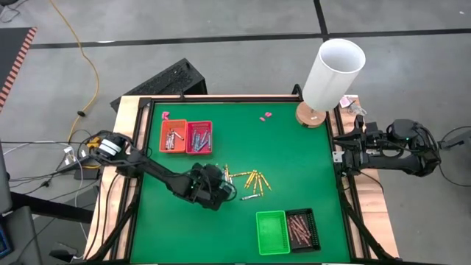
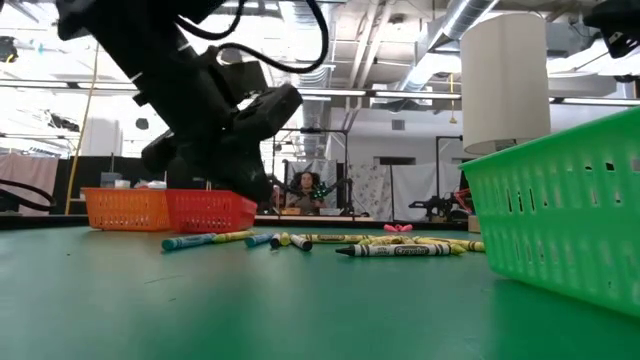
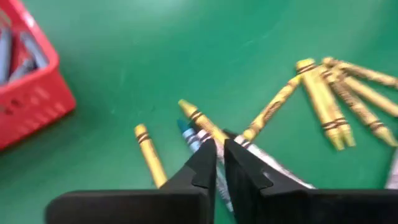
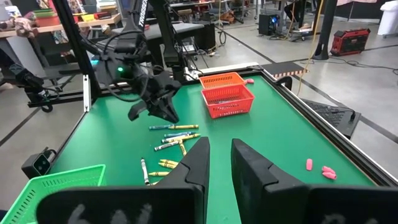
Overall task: Sort crayons
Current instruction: Put the yellow crayon into the green bin
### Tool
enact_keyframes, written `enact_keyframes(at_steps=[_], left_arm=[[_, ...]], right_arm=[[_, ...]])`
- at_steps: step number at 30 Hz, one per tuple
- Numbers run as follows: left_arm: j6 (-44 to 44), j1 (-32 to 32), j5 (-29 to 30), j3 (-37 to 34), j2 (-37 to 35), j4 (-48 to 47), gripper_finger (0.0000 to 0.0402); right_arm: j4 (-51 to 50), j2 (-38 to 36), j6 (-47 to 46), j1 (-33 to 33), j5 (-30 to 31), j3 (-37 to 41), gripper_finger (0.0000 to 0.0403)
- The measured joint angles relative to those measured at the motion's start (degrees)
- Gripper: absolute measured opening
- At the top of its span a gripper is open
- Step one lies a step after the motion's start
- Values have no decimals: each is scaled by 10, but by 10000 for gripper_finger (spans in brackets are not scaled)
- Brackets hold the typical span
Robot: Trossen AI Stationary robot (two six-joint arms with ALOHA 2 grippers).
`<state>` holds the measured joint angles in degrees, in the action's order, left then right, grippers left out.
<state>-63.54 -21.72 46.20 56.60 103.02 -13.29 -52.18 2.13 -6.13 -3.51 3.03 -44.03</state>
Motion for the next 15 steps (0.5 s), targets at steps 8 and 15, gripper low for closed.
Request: enact_keyframes(at_steps=[8, 15], left_arm=[[-40, 13, -41, 0, 0, -7, 124], [-114, 37, -68, 0, 0, -95, 180]], right_arm=[[0, 0, 1, 0, 0, 0, 68], [0, 0, 1, 0, 0, 0, 68]])
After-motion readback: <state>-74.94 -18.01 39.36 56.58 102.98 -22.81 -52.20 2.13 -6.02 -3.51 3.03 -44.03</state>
